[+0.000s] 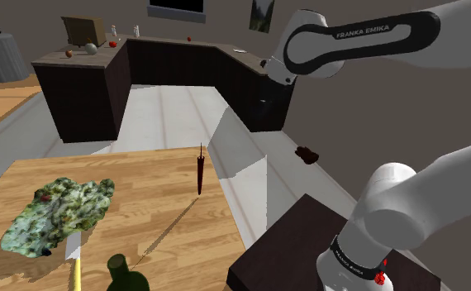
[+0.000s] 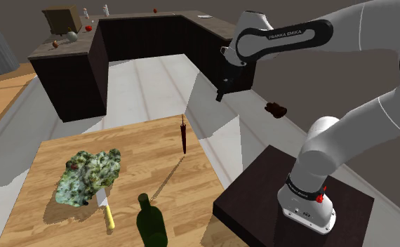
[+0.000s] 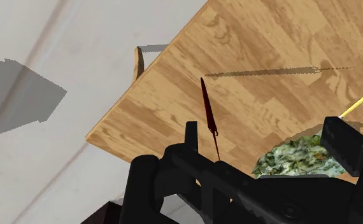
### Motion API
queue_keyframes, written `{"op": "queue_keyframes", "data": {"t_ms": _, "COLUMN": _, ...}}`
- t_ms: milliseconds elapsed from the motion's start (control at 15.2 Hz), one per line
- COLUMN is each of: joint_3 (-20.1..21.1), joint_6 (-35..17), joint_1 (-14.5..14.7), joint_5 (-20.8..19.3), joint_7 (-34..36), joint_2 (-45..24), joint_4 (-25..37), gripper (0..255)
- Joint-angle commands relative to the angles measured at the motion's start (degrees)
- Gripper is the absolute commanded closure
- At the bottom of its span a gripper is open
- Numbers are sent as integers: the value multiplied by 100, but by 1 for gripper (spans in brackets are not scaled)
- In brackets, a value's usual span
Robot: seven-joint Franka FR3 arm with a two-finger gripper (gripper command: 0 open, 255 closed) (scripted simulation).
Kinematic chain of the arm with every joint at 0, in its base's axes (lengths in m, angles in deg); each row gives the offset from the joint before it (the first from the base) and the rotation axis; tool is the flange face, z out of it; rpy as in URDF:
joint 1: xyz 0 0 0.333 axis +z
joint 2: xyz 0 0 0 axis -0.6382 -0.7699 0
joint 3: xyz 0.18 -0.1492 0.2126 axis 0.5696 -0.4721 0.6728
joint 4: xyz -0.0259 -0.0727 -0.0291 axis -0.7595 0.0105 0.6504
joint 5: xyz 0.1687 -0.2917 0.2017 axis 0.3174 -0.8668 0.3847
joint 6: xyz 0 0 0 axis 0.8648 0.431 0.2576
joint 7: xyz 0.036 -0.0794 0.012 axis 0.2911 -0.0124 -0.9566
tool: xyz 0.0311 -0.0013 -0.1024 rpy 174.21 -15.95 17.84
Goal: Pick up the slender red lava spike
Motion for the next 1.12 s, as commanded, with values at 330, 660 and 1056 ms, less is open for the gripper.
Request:
{"op": "queue_keyframes", "data": {"t_ms": 330, "joint_3": -767, "joint_6": -1455, "joint_1": 730, "joint_5": 749, "joint_7": -1870, "joint_2": -1425, "joint_4": 98, "gripper": 0}}
{"op": "queue_keyframes", "data": {"t_ms": 660, "joint_3": -1253, "joint_6": -2044, "joint_1": 1341, "joint_5": 1933, "joint_7": -3598, "joint_2": -2621, "joint_4": 570, "gripper": 0}}
{"op": "queue_keyframes", "data": {"t_ms": 1056, "joint_3": -1272, "joint_6": -2111, "joint_1": 1551, "joint_5": 3687, "joint_7": -5790, "joint_2": -4130, "joint_4": 1515, "gripper": 0}}
